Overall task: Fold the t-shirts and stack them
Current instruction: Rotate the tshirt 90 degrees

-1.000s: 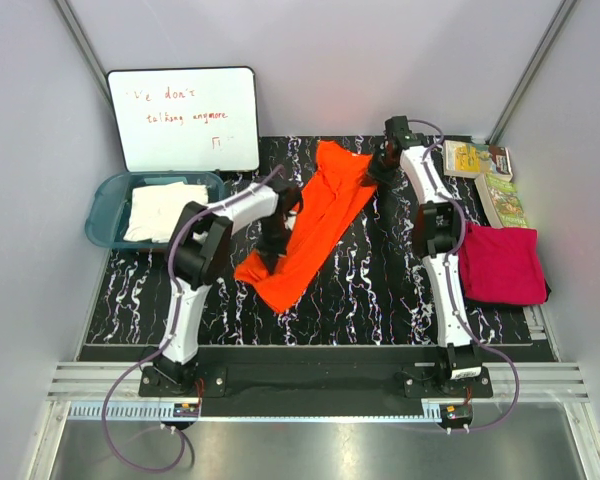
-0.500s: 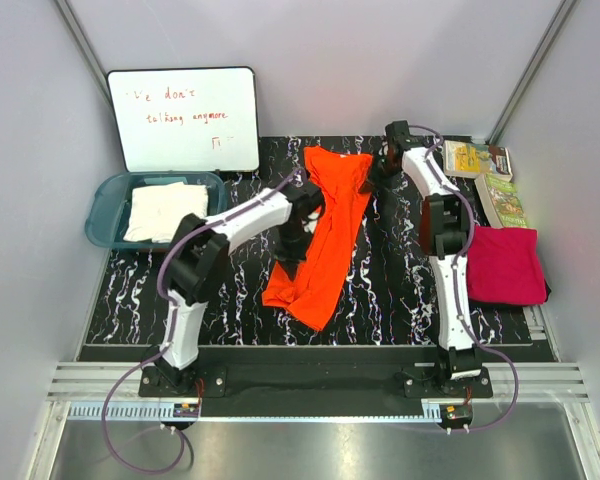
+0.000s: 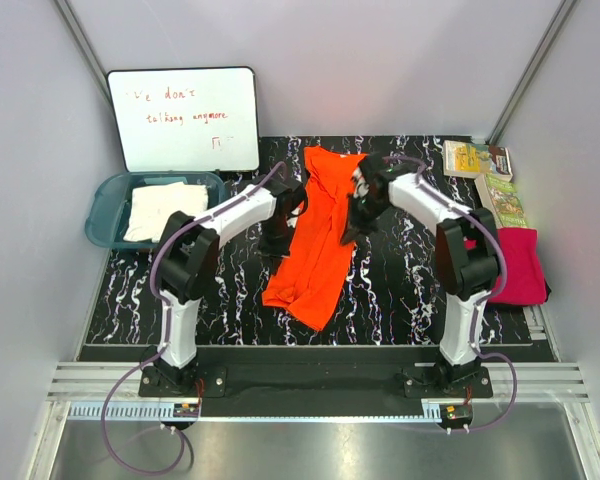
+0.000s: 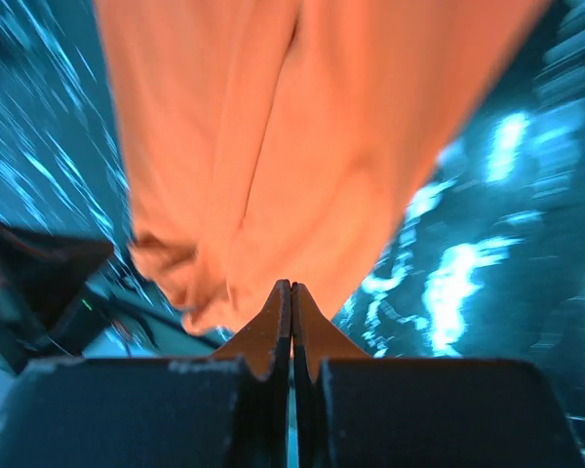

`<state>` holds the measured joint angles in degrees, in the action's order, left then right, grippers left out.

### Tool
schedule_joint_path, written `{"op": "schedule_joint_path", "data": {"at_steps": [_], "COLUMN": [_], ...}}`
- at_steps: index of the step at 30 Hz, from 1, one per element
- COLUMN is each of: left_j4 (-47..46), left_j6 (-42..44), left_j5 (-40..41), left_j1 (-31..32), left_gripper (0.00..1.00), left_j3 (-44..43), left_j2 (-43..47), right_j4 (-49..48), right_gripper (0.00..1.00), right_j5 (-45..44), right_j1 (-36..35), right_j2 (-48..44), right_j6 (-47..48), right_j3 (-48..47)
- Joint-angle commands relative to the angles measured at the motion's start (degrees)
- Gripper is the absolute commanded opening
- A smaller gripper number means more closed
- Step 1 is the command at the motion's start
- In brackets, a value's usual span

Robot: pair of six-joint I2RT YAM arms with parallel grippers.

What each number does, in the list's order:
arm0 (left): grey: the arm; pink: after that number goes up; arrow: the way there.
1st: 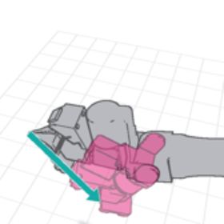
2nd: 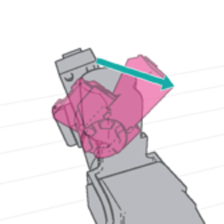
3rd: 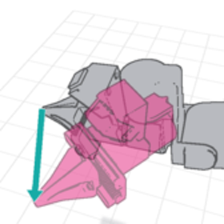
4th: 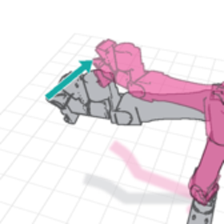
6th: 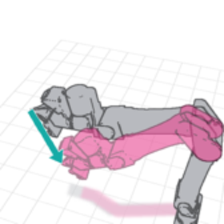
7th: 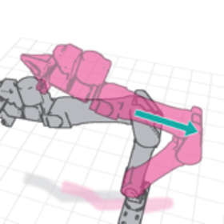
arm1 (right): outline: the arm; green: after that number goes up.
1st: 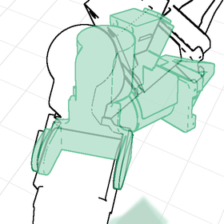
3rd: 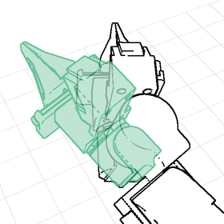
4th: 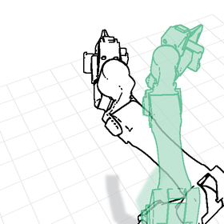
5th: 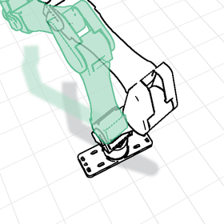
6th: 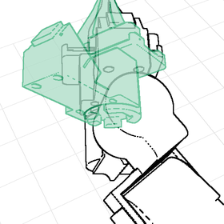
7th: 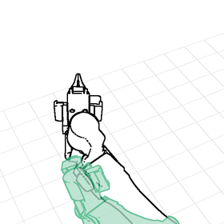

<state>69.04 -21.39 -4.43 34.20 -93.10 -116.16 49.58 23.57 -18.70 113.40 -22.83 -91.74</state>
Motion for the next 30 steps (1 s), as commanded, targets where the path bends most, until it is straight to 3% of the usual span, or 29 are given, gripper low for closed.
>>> {"op": "schedule_joint_path", "data": {"at_steps": [1, 7, 18, 24, 30], "left_j4": [-1.9, -2.2, -3.6, -4.2, -6.6], "left_j6": [0.4, 0.0, -1.8, -3.0, -3.7], "left_j5": [1.6, 2.1, 3.5, 2.4, -0.9], "left_j1": [-0.4, -0.7, -0.9, -0.8, 1.9], "left_gripper": [0.0, 0.0, 0.0, 0.0, 0.0], "left_j3": [0.1, 1.0, 5.4, 8.2, 10.4], "left_j2": [0.1, 0.1, 3.5, 6.5, 9.0], "right_j4": [2.6, 5.2, 10.6, 12.4, 14.7], "right_gripper": [0.0, 0.0, 0.0, 0.0, 0.0], "right_j5": [3.4, 1.8, -5.1, -13.2, -24.7], "right_j1": [-7.5, -14.3, -16.5, -16.5, -15.8], "right_j2": [-0.4, 3.4, 10.0, 7.2, 7.4], "right_j6": [-0.7, -0.5, 1.0, -0.7, -0.1], "right_j3": [4.6, 6.5, 12.1, 16.3, 14.6]}}
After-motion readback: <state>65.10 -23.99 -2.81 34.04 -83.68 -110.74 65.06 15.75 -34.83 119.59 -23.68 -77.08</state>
